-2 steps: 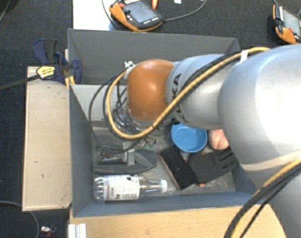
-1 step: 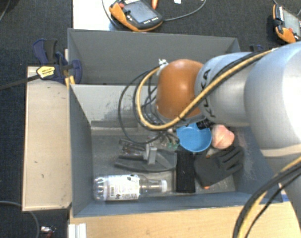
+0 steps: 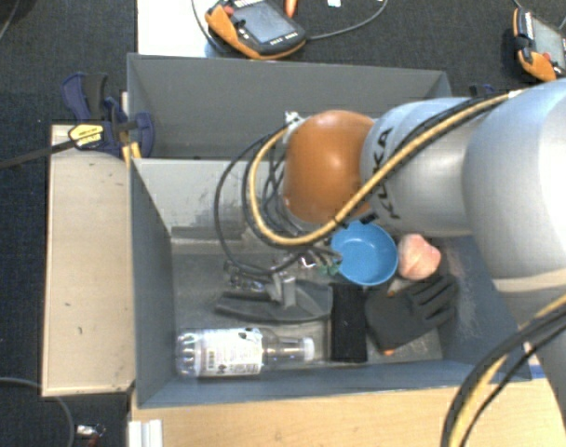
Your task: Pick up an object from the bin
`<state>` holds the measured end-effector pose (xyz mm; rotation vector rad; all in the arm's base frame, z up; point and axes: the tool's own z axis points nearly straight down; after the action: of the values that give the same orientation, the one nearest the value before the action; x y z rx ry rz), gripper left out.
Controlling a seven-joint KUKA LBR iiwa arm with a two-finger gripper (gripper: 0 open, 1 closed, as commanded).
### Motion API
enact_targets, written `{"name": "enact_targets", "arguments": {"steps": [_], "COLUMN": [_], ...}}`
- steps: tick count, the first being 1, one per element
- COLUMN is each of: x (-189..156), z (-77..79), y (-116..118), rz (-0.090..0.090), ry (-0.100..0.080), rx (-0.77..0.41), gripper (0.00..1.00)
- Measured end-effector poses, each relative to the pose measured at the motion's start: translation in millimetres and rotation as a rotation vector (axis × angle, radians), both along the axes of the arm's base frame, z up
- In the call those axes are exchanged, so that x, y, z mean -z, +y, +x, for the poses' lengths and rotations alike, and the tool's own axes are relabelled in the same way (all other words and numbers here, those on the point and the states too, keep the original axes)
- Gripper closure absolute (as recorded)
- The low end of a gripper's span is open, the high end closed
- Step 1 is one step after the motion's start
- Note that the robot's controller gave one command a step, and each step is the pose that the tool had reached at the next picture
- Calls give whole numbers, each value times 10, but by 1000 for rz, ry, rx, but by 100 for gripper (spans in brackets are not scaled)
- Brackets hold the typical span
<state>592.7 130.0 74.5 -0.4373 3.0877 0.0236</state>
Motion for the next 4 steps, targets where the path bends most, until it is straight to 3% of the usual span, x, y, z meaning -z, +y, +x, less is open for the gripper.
{"name": "enact_targets", "arguments": {"steps": [1, 4], "x": [-21, -176], "z": [-76, -84], "y": [-919, -909], "rz": [8, 10], "ry": [-1, -1], "rx": [199, 203], "gripper": [100, 100]}}
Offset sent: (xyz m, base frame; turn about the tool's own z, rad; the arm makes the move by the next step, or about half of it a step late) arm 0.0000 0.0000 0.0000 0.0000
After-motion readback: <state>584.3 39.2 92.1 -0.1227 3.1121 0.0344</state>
